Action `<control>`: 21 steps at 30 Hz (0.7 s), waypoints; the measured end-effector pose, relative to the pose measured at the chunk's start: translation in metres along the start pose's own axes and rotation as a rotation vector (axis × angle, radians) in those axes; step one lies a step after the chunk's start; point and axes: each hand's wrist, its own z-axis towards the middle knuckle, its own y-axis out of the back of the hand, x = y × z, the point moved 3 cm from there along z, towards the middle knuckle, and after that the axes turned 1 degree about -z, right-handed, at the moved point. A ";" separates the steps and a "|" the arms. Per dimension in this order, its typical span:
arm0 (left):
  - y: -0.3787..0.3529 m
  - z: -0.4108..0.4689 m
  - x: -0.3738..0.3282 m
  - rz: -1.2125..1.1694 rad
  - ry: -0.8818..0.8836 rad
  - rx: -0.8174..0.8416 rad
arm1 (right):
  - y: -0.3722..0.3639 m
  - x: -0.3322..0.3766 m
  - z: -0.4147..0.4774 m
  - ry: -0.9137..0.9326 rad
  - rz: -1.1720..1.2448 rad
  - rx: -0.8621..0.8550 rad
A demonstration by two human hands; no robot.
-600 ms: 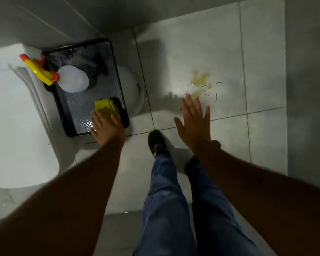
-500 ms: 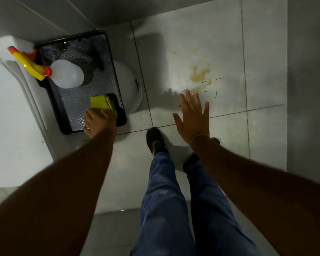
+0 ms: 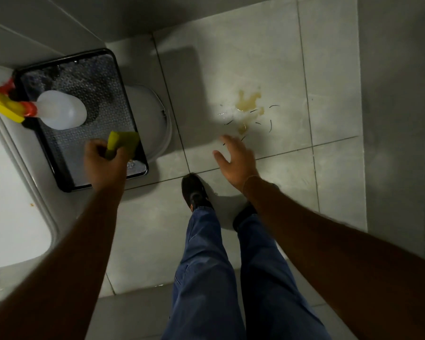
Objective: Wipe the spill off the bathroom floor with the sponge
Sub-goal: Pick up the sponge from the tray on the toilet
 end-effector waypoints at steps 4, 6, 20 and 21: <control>-0.020 -0.043 -0.051 -0.192 -0.109 0.407 | 0.006 0.026 0.002 -0.111 0.631 0.243; -0.044 -0.064 -0.067 -0.232 -0.076 0.674 | 0.015 0.026 0.005 -0.164 0.759 0.346; -0.233 -0.096 -0.027 0.057 0.062 0.910 | 0.011 -0.110 0.028 -0.453 0.858 0.240; -0.239 -0.089 -0.015 0.103 0.101 0.866 | 0.009 -0.124 0.035 -0.471 0.850 0.143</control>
